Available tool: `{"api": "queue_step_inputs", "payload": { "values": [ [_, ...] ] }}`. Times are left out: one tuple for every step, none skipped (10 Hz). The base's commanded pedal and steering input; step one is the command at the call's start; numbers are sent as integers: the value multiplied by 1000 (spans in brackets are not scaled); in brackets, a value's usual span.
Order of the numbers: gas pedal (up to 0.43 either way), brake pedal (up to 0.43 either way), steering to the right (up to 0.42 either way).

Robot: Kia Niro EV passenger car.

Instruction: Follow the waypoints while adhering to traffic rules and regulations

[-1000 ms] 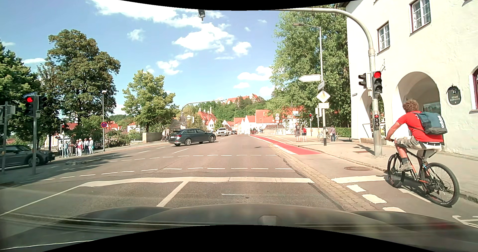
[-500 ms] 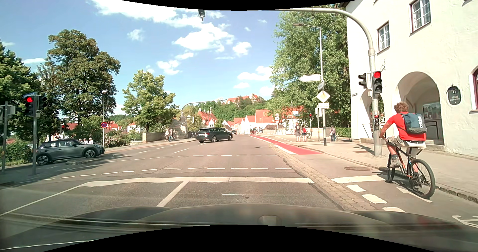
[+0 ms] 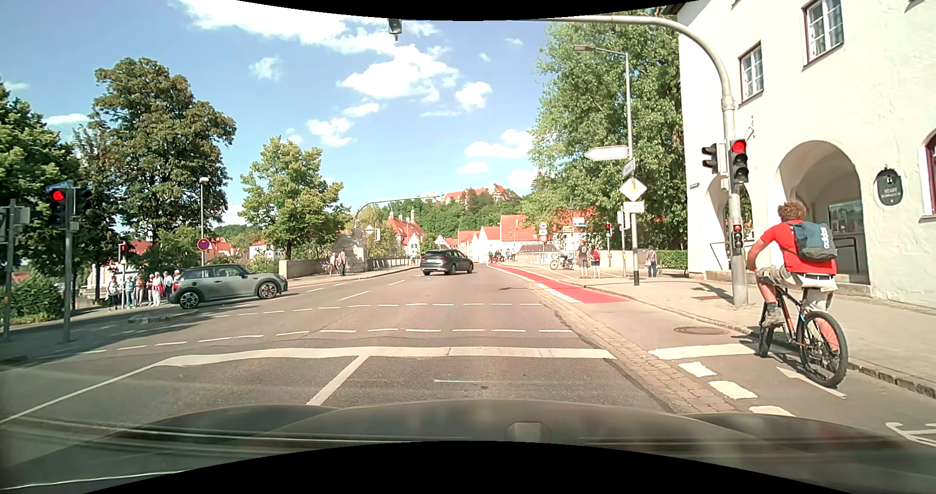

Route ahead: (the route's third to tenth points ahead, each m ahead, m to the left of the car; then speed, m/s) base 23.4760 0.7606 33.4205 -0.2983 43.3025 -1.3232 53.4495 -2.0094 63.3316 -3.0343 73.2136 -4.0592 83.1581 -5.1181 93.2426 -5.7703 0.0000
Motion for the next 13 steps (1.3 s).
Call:
{"api": "queue_step_inputs", "payload": {
  "values": [
    [0,585,-13],
    [0,585,-13],
    [0,585,-13],
    [0,585,-14],
    [0,585,-14],
    [0,585,-13],
    [0,585,-13],
    [0,585,-14],
    [0,585,-14],
    [0,585,-13],
    [0,585,-13],
    [0,585,-13],
    [0,585,-13]
  ]
}}
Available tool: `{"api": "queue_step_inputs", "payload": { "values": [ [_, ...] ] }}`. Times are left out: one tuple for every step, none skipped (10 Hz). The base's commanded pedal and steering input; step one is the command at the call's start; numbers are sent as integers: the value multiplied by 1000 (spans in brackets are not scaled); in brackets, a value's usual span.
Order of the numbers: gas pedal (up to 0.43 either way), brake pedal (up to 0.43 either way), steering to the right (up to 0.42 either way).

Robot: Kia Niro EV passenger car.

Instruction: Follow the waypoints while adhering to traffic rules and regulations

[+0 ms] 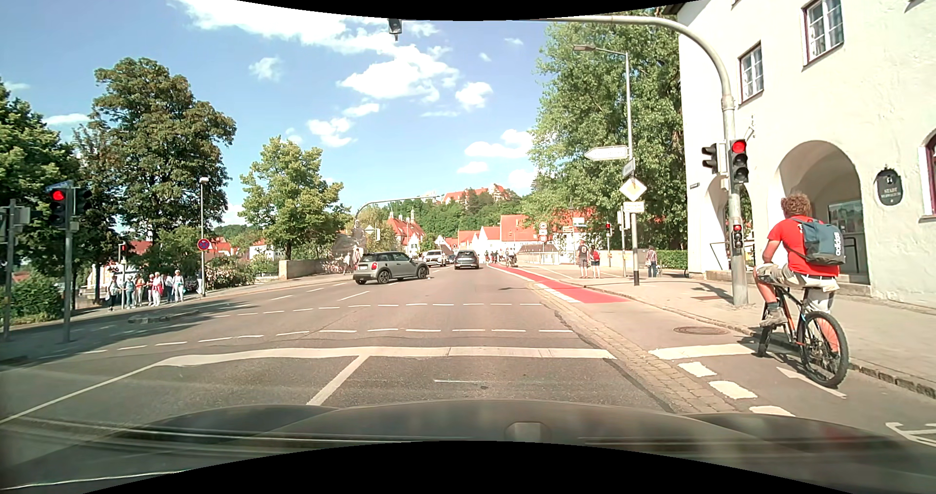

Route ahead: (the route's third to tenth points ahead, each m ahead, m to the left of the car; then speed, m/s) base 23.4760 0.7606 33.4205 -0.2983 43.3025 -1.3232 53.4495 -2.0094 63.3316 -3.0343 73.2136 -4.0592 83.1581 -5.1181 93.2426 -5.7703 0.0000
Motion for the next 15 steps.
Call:
{"api": "queue_step_inputs", "payload": {
  "values": [
    [0,585,-13],
    [0,585,-14],
    [0,585,-13],
    [0,585,-14],
    [0,585,-14],
    [0,585,-13],
    [0,585,-14],
    [0,585,-13],
    [0,585,-13],
    [0,585,-14],
    [0,585,-13],
    [0,585,-13],
    [0,585,-13],
    [0,585,-14],
    [0,585,-13]
  ]
}}
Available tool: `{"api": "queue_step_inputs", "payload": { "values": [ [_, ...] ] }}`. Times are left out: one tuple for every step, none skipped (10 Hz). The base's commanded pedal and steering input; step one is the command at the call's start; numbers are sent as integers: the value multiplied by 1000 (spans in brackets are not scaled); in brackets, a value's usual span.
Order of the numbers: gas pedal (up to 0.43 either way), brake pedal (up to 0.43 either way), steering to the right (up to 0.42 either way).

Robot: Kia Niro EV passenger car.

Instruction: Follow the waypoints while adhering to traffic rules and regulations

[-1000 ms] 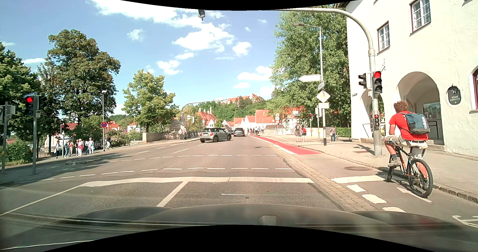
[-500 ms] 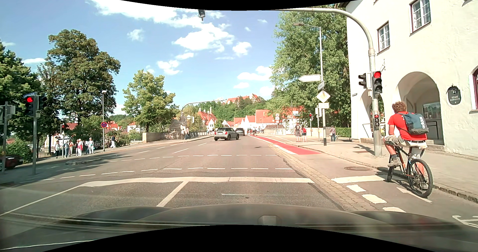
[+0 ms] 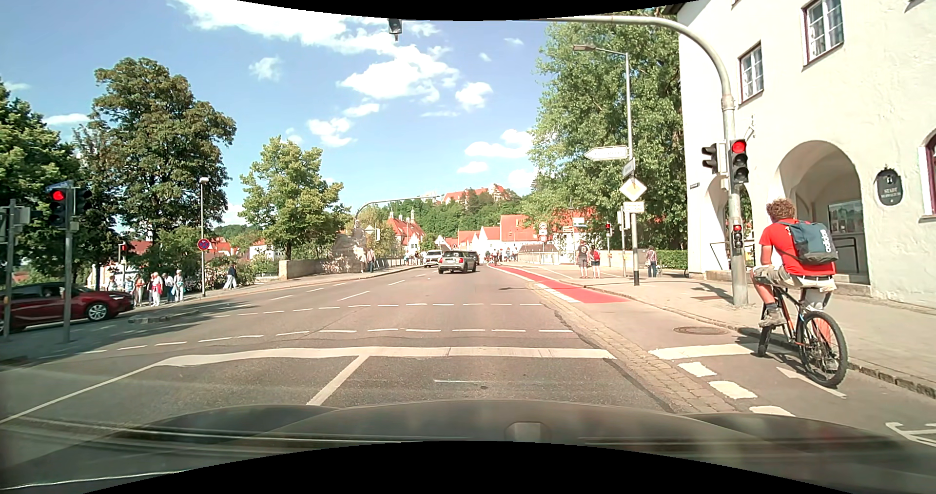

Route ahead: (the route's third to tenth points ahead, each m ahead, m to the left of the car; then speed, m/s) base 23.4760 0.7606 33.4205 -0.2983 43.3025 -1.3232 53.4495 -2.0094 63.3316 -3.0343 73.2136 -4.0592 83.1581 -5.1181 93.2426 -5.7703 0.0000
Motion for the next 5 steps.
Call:
{"api": "queue_step_inputs", "payload": {
  "values": [
    [0,585,-13],
    [0,585,-13],
    [0,585,-13],
    [0,579,-13],
    [0,579,-14]
  ]
}}
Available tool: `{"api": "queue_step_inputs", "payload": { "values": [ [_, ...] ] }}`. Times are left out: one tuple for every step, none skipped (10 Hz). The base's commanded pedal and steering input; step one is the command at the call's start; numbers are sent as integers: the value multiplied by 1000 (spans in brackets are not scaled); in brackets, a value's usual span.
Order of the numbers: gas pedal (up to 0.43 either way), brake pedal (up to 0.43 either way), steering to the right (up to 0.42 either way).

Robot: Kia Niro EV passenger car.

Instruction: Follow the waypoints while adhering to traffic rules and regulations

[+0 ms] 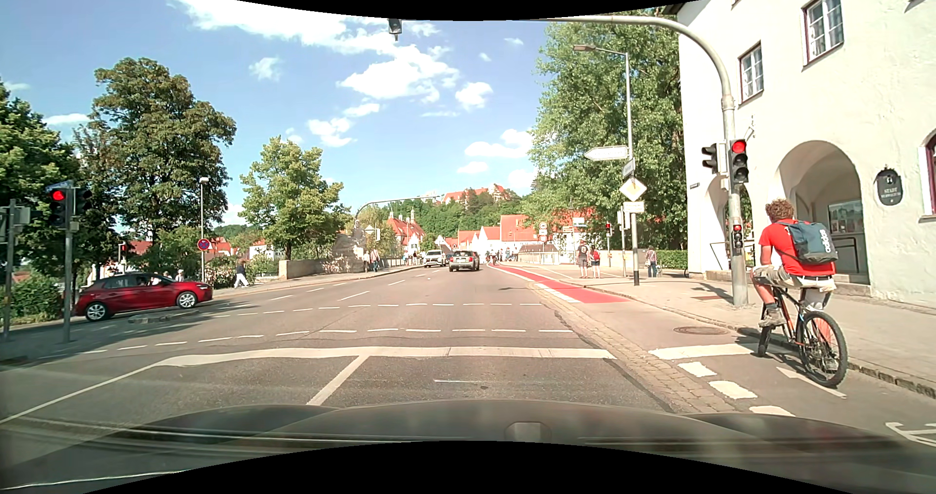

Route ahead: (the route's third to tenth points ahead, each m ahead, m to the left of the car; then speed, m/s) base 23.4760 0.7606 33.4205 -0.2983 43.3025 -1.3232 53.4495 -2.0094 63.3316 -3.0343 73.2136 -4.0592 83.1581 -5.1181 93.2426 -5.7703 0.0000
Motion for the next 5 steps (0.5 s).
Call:
{"api": "queue_step_inputs", "payload": {
  "values": [
    [0,585,-13],
    [0,579,-13],
    [0,579,-14],
    [0,585,-13],
    [0,585,-14]
  ]
}}
